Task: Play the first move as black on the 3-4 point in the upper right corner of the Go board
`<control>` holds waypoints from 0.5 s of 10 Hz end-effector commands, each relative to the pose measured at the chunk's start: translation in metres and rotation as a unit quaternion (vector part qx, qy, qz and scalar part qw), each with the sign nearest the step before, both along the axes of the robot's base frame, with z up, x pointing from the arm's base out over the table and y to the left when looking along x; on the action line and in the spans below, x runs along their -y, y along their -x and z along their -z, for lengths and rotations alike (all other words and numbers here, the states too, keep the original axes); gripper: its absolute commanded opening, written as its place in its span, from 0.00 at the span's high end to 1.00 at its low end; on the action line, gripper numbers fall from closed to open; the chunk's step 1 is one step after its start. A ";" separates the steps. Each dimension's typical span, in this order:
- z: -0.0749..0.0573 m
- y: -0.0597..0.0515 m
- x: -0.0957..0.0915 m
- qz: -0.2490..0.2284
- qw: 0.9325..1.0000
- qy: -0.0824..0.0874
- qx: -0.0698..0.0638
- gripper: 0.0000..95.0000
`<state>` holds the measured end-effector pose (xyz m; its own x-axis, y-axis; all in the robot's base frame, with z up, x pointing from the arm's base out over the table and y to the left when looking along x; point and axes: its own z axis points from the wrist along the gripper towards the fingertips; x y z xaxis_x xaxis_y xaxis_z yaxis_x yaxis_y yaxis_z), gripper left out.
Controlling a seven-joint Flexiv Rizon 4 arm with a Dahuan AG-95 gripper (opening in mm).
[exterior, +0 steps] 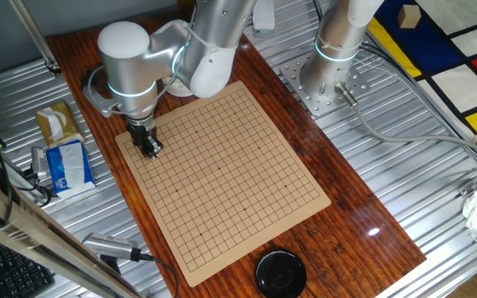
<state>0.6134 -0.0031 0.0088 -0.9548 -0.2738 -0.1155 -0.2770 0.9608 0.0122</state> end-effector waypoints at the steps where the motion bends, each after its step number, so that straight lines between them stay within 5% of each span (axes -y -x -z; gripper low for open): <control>1: 0.000 0.000 0.000 -0.002 1.000 0.001 0.000 0.80; 5: 0.000 0.001 -0.003 0.003 1.000 0.000 0.000 0.80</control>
